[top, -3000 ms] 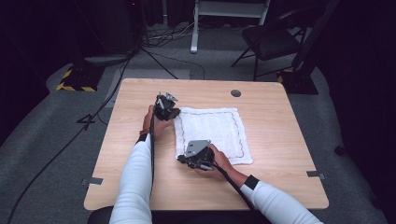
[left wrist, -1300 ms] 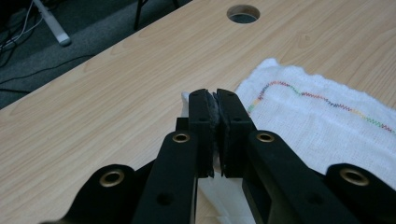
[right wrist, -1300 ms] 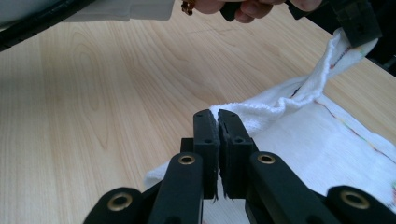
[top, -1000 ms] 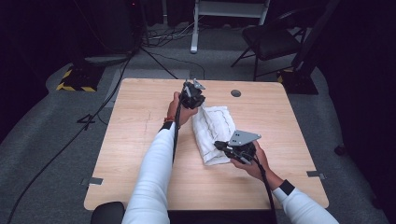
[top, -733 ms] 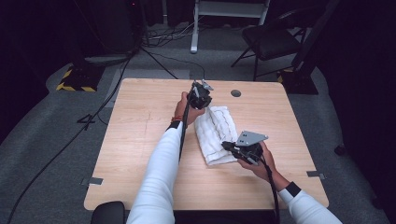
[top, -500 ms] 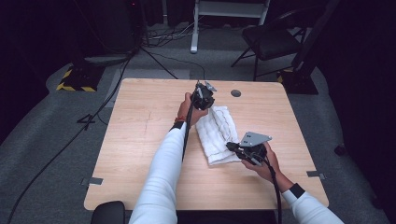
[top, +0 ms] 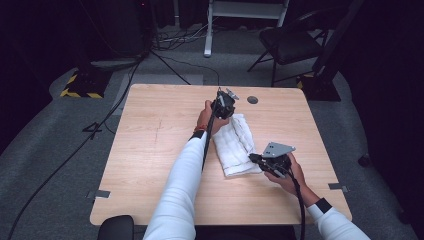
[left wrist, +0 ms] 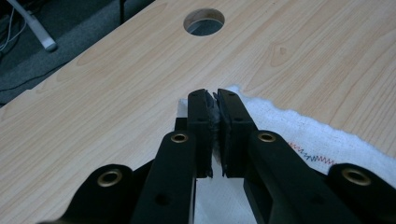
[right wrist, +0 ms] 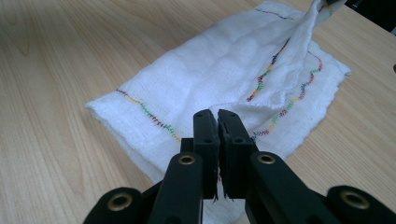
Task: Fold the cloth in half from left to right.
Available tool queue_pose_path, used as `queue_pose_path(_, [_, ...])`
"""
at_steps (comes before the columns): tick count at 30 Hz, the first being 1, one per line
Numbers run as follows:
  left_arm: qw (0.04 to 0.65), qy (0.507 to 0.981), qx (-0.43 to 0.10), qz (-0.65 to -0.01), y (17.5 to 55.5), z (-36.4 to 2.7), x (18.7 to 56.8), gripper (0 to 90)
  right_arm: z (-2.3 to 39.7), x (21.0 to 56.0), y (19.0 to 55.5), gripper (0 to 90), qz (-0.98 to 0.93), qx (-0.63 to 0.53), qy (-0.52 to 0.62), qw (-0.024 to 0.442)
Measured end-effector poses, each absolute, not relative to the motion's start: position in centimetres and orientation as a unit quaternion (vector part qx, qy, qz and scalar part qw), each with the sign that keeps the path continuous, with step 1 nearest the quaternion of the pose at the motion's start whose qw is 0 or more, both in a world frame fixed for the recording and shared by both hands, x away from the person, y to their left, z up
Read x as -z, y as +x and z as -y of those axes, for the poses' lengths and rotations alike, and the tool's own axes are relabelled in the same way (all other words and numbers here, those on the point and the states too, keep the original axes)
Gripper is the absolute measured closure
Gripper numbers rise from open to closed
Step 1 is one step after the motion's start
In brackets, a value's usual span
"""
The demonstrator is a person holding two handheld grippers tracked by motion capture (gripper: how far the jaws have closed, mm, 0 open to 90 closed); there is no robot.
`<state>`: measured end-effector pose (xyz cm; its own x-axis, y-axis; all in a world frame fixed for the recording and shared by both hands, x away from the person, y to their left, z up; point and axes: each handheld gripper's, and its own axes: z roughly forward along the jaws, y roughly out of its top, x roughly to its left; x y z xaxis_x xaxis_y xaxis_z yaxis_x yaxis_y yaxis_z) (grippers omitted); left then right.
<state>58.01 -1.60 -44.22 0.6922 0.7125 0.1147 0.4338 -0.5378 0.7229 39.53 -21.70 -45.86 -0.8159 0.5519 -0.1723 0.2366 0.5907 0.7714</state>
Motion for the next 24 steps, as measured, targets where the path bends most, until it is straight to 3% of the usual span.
queue_pose_path(24, [0.343,0.854,-0.206,-0.332,59.5,5.4,46.3,83.3,22.2,47.4,39.5,86.0,-0.885,-0.357,0.243,0.176])
